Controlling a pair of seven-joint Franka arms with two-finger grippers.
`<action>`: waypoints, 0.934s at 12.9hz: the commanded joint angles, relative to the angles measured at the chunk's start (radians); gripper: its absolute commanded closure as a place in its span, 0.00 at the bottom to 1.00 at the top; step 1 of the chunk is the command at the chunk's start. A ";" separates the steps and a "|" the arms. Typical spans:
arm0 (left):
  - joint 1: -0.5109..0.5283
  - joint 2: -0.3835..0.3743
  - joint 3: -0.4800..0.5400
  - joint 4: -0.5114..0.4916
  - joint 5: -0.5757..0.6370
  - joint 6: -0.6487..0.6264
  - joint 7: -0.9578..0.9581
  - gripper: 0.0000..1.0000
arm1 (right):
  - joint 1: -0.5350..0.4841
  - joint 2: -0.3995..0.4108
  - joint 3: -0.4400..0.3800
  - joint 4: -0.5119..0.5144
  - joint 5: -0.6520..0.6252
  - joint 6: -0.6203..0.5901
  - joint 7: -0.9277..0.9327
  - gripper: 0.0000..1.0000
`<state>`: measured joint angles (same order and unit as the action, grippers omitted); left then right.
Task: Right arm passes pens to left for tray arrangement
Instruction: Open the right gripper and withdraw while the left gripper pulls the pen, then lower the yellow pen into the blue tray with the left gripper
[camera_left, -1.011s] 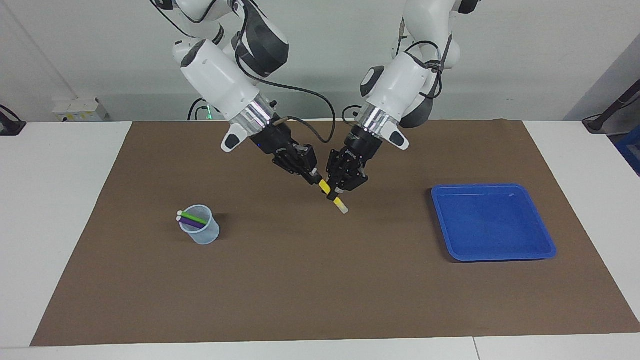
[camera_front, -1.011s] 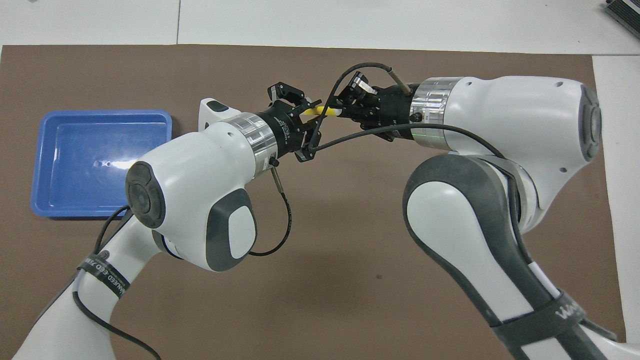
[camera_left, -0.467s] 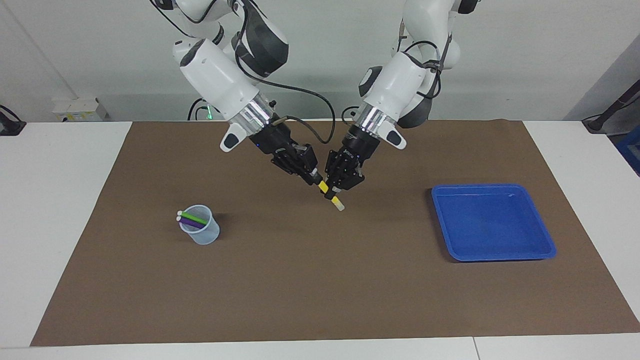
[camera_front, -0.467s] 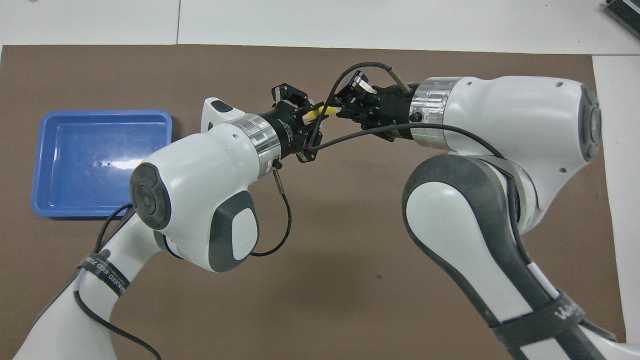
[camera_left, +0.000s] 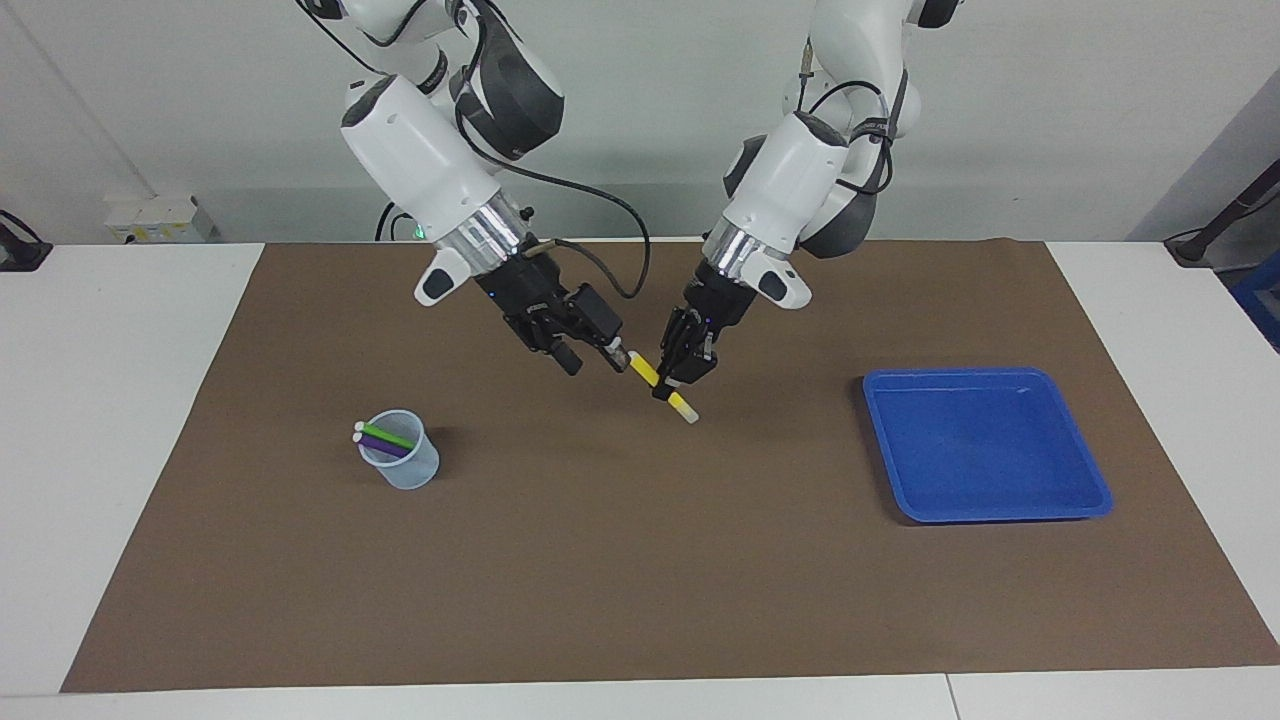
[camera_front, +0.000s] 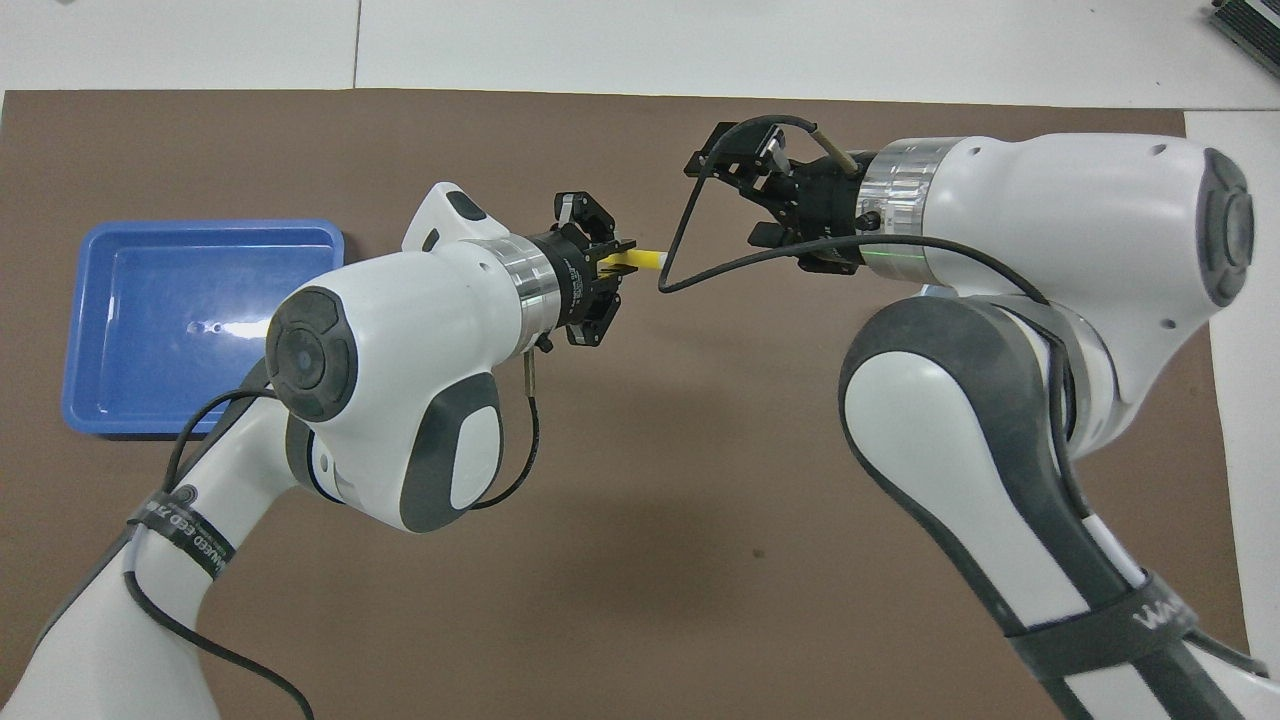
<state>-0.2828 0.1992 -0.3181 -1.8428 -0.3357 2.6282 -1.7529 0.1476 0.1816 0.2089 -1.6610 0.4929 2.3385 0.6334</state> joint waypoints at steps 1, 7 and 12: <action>0.046 -0.020 0.004 0.019 0.014 -0.172 0.200 1.00 | -0.083 -0.036 0.006 0.003 -0.088 -0.117 -0.140 0.00; 0.155 -0.076 0.004 0.022 0.085 -0.581 0.728 1.00 | -0.252 -0.086 0.003 -0.028 -0.108 -0.333 -0.503 0.00; 0.253 -0.096 0.004 0.020 0.204 -0.703 0.988 1.00 | -0.319 -0.122 0.006 -0.080 -0.303 -0.406 -0.590 0.00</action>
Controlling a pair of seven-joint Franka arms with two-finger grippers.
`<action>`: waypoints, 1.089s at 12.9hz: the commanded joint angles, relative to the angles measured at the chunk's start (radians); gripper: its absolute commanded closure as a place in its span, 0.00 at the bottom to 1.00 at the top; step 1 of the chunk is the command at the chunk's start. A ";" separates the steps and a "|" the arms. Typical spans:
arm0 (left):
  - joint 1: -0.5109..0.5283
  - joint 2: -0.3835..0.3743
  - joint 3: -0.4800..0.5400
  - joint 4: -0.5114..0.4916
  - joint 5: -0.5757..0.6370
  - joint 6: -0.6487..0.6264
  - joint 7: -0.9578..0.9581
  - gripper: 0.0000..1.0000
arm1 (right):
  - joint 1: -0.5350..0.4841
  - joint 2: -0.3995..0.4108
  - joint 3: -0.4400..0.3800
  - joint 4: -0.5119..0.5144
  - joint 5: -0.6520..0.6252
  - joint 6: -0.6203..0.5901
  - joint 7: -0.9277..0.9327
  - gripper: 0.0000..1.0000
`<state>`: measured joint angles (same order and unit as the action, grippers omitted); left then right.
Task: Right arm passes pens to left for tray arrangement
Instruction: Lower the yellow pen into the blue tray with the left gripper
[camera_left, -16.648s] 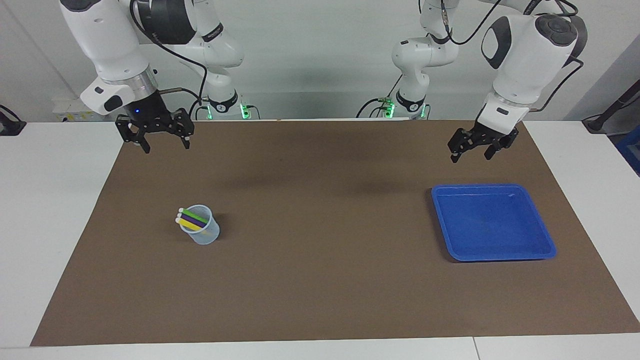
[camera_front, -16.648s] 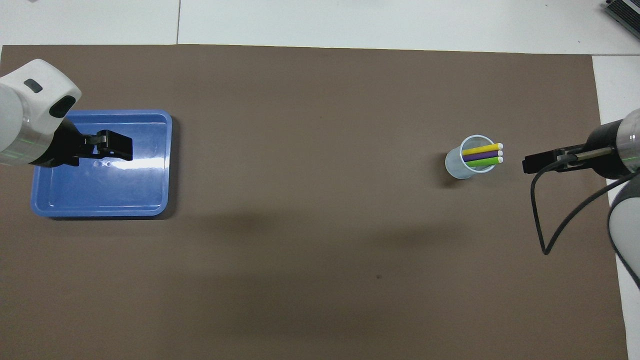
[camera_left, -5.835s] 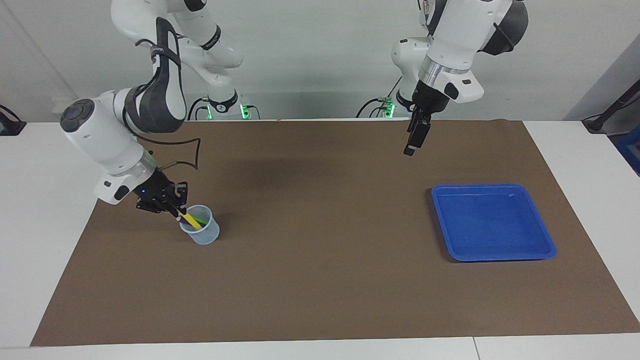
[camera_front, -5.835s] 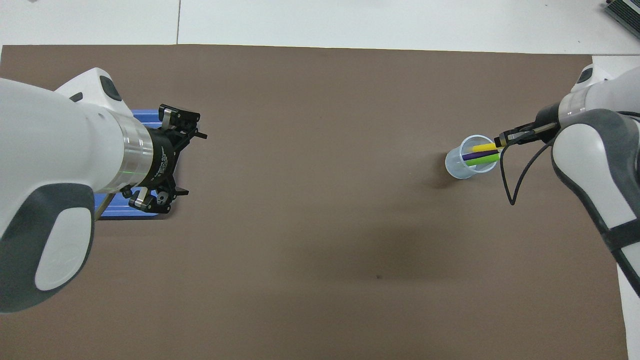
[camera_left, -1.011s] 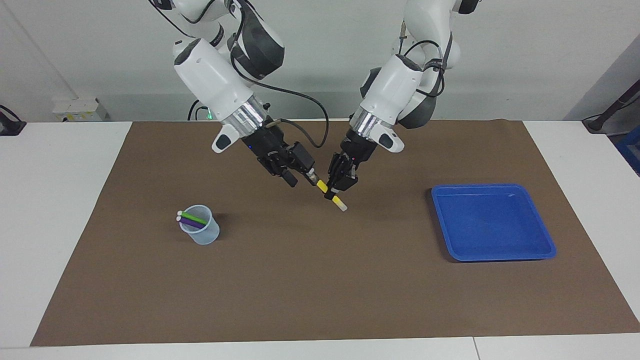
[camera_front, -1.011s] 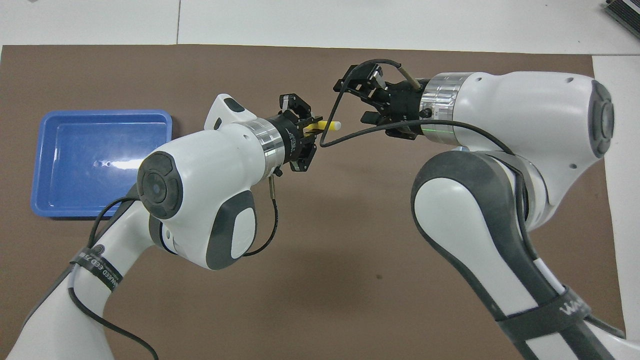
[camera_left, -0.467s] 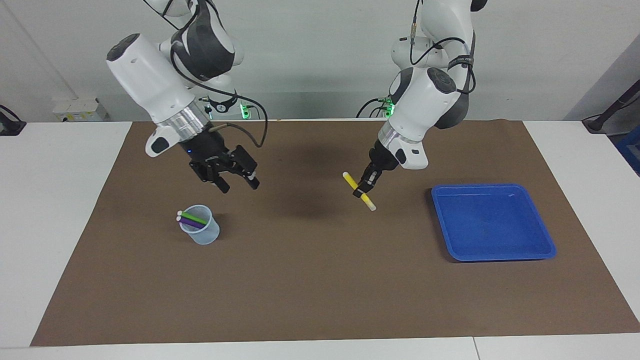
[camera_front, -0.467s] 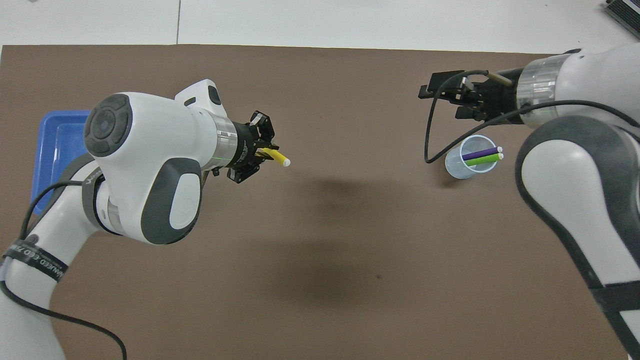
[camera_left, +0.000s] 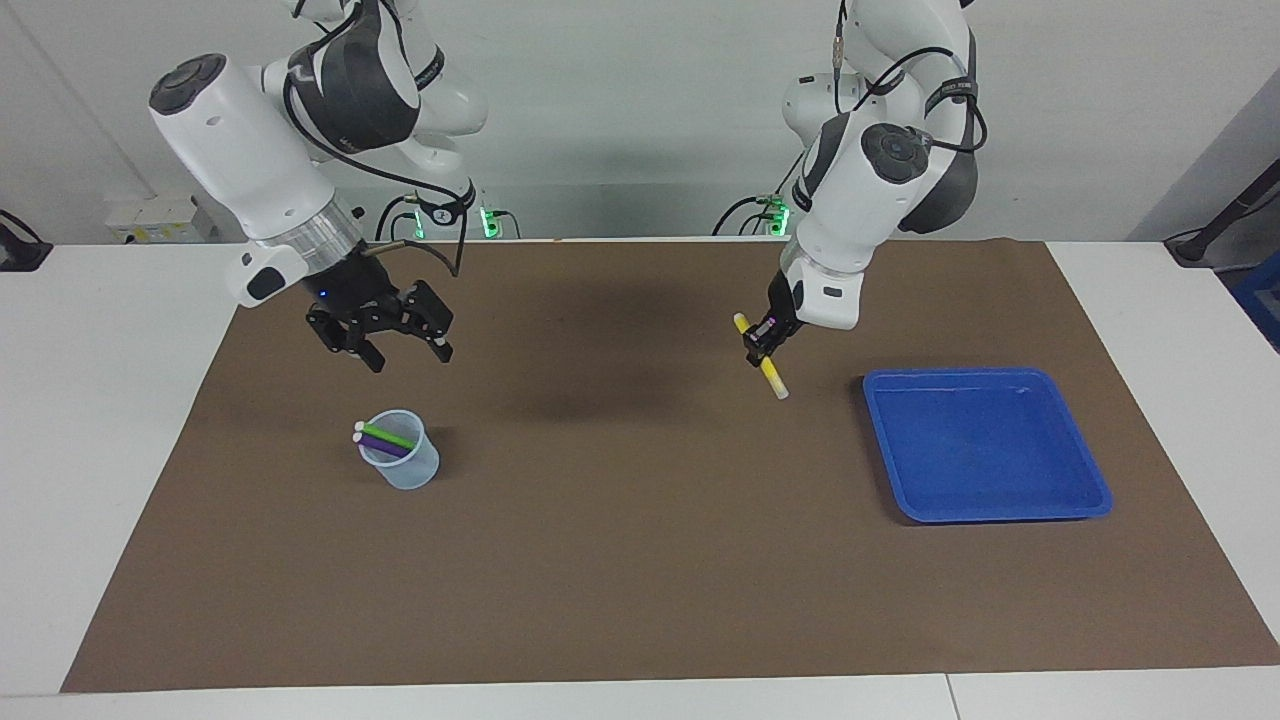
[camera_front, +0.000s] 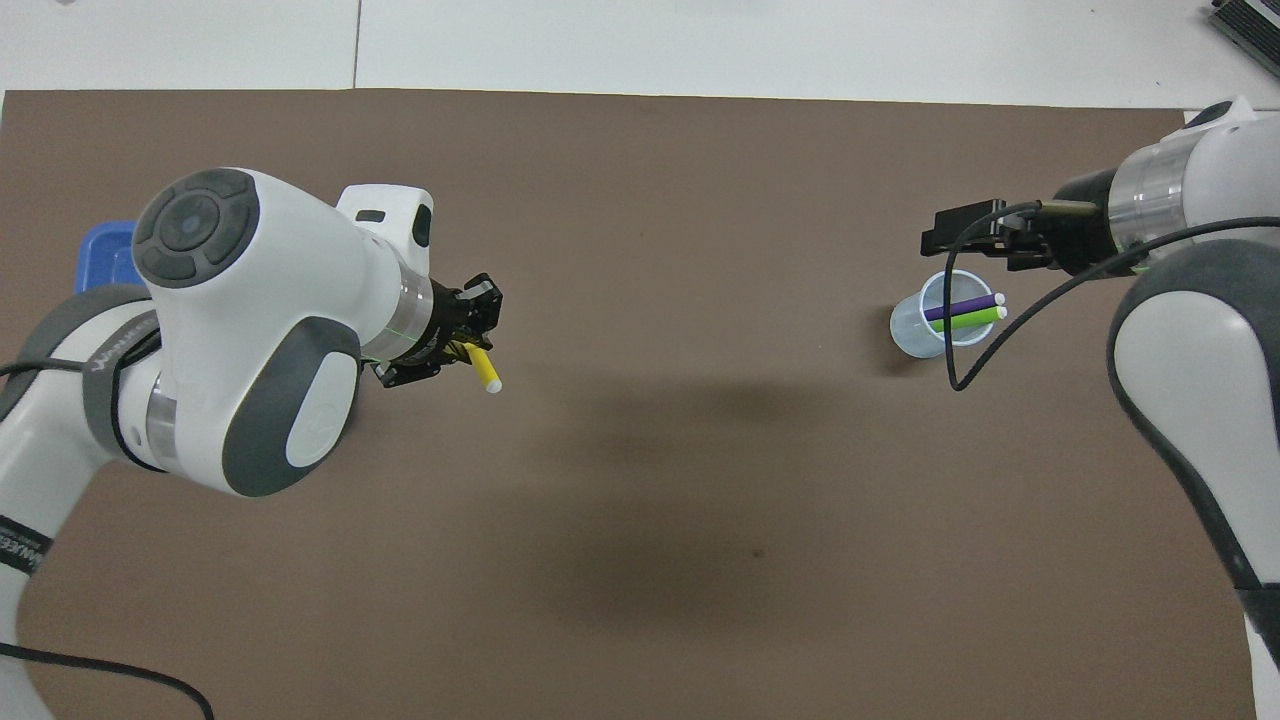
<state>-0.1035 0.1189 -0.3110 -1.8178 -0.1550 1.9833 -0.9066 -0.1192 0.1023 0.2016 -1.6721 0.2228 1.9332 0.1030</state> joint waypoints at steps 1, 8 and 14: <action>0.118 -0.019 -0.003 -0.005 0.025 -0.098 0.240 1.00 | -0.081 -0.064 0.013 -0.111 -0.033 0.006 -0.089 0.00; 0.326 -0.027 -0.003 -0.018 0.115 -0.097 0.636 1.00 | -0.194 0.008 0.015 -0.195 -0.033 0.064 -0.514 0.00; 0.493 0.008 -0.003 -0.043 0.212 0.063 0.950 1.00 | -0.195 0.132 0.016 -0.146 -0.019 0.139 -0.645 0.00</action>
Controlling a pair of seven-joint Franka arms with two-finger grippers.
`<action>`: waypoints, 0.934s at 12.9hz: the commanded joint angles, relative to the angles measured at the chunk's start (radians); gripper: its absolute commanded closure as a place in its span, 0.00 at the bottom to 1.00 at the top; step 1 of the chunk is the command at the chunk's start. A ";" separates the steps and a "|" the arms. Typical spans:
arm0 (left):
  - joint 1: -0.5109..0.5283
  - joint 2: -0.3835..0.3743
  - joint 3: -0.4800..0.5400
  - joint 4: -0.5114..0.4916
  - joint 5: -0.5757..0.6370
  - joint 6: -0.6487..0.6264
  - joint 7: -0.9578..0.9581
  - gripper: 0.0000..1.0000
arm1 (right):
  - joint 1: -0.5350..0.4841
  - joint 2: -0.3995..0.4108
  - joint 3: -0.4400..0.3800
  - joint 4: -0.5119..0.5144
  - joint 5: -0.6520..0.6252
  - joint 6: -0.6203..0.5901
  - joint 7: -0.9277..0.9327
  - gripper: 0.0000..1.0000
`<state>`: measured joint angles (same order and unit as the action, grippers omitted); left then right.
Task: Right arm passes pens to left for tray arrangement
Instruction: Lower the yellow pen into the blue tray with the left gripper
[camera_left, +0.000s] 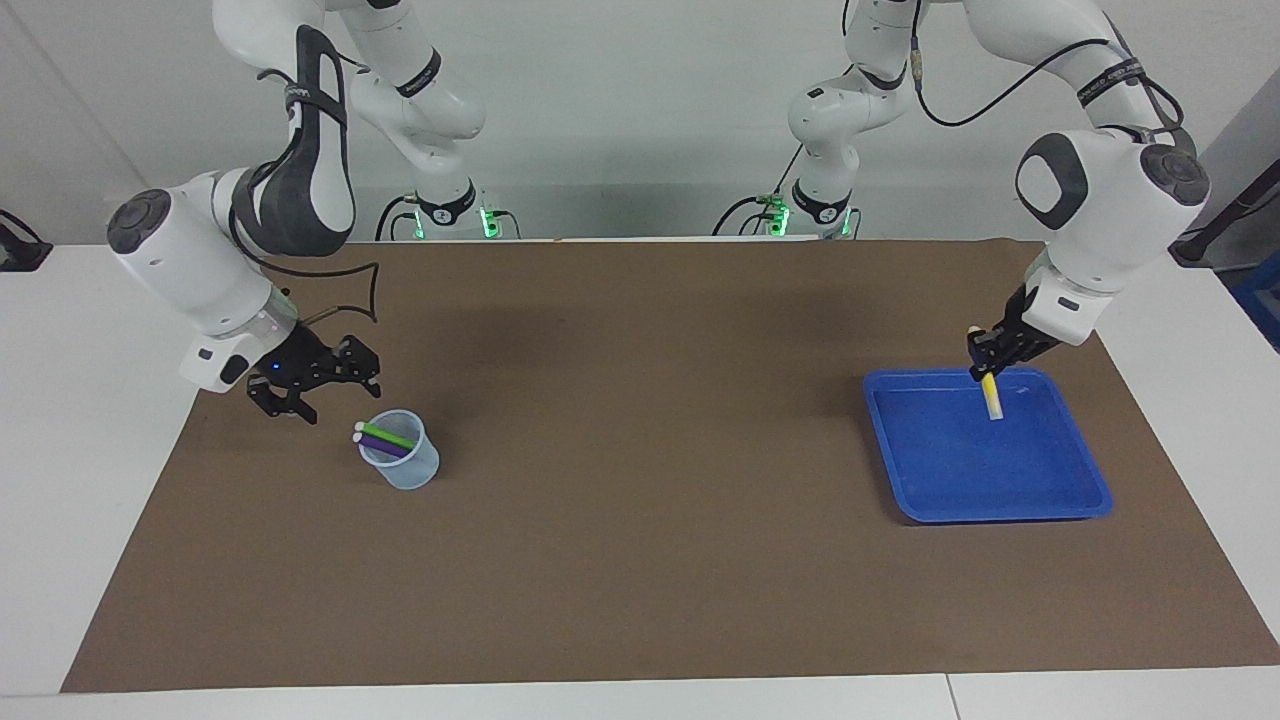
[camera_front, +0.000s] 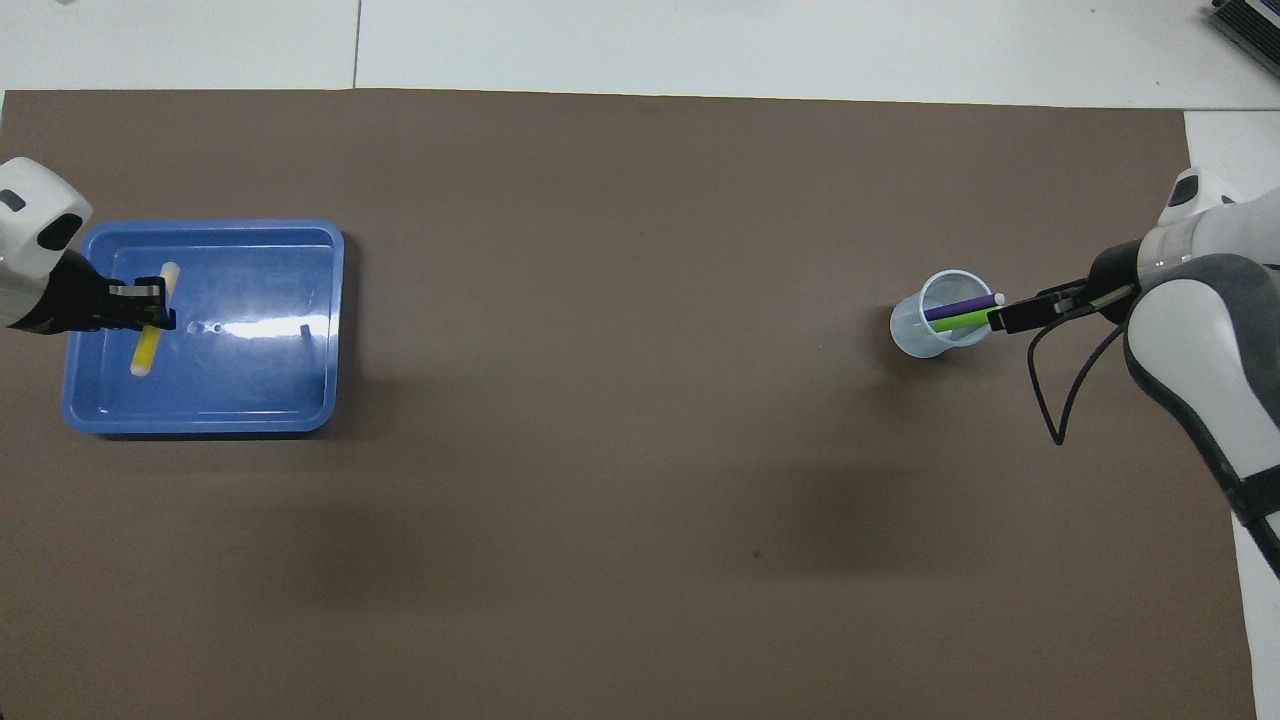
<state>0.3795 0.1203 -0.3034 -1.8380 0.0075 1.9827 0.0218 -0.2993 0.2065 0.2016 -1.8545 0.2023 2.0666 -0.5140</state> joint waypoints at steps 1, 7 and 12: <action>0.027 0.028 -0.011 -0.023 0.063 0.100 0.024 1.00 | -0.012 0.054 0.016 0.066 0.002 0.006 -0.027 0.00; 0.109 0.225 -0.011 -0.012 0.114 0.310 0.142 1.00 | 0.032 0.114 0.016 0.078 0.022 0.086 -0.006 0.28; 0.165 0.262 -0.011 -0.021 0.114 0.370 0.170 1.00 | 0.034 0.111 0.015 0.066 0.016 0.078 0.005 0.46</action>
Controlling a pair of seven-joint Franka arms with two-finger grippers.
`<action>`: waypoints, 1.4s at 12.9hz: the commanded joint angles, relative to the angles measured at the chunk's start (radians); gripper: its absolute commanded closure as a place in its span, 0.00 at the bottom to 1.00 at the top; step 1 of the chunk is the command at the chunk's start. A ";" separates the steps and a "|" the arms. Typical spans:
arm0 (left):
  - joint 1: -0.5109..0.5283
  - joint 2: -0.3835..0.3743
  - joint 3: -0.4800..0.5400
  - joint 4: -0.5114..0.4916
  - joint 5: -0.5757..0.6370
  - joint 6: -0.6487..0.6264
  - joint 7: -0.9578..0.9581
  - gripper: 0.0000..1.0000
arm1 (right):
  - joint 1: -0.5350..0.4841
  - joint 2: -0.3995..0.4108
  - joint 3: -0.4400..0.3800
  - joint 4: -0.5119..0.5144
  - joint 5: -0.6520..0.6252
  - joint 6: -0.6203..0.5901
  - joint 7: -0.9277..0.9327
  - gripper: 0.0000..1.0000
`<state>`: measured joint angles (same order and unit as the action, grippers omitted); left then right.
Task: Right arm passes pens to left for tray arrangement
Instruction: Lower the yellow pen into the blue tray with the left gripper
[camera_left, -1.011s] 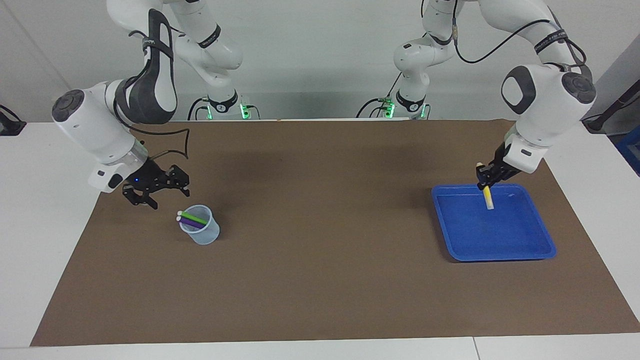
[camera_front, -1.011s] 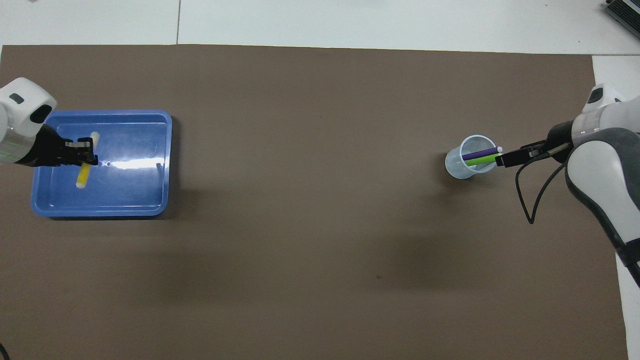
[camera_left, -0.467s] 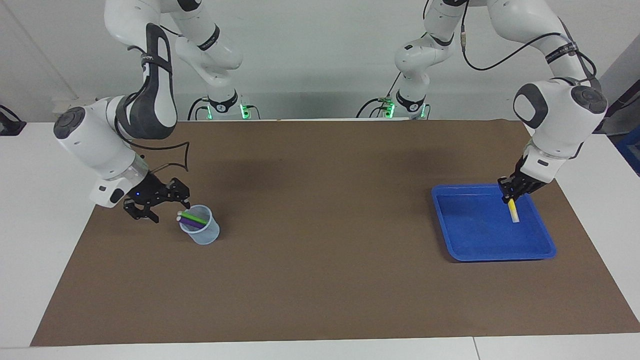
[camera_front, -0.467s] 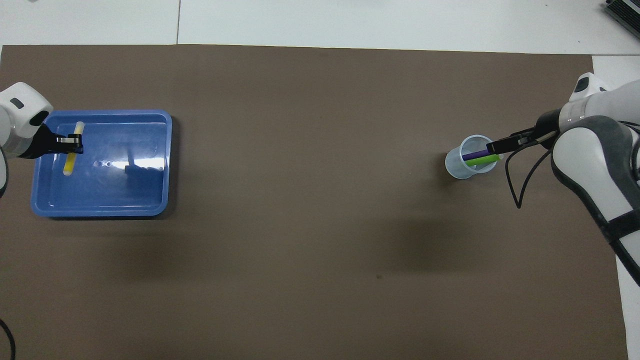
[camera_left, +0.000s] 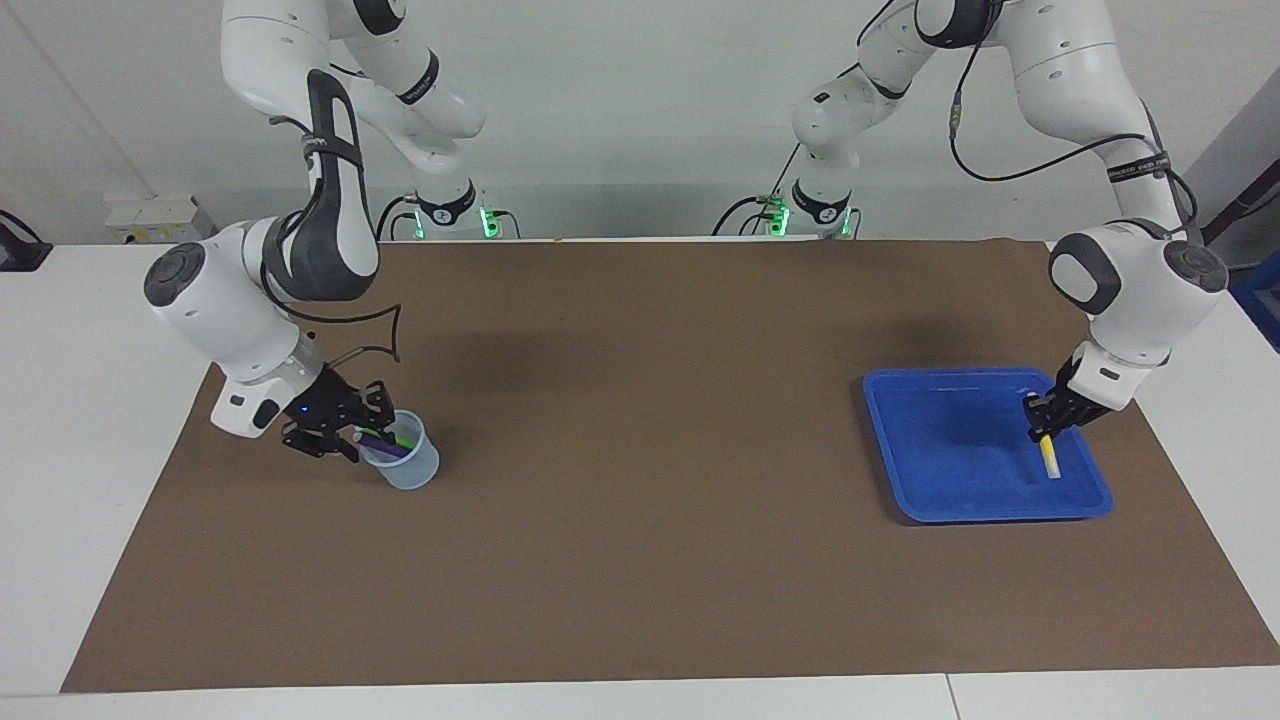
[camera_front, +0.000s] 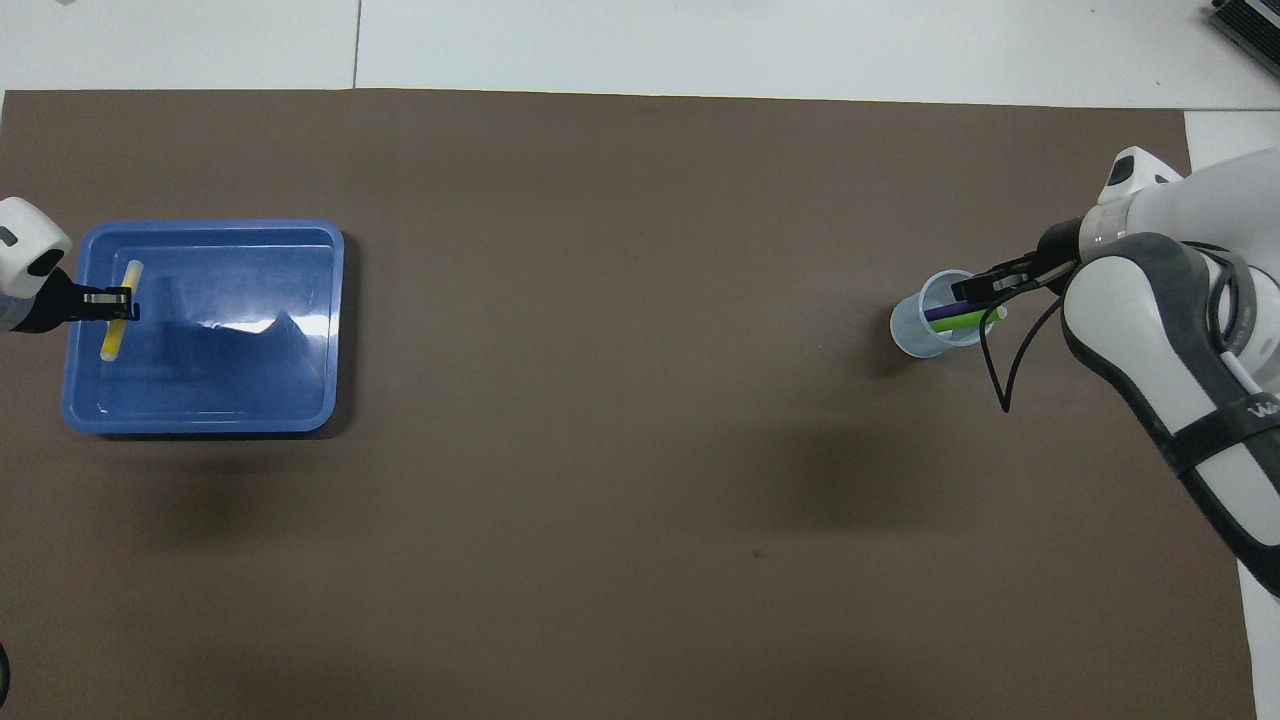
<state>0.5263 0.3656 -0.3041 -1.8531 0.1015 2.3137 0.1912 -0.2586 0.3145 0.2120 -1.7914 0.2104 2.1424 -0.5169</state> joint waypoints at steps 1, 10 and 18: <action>0.012 0.022 -0.010 -0.008 0.018 0.050 -0.004 1.00 | -0.008 0.002 0.004 0.003 0.006 -0.004 0.006 0.46; 0.008 0.041 -0.010 -0.066 0.020 0.141 -0.004 0.66 | -0.028 -0.003 0.001 0.006 -0.005 -0.058 0.009 0.53; -0.015 0.029 -0.010 0.044 0.017 -0.051 -0.015 0.33 | -0.027 -0.003 0.004 0.009 -0.003 -0.061 0.031 0.65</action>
<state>0.5271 0.4091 -0.3156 -1.8641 0.1014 2.3569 0.1906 -0.2733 0.3144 0.2044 -1.7905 0.2099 2.1025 -0.5104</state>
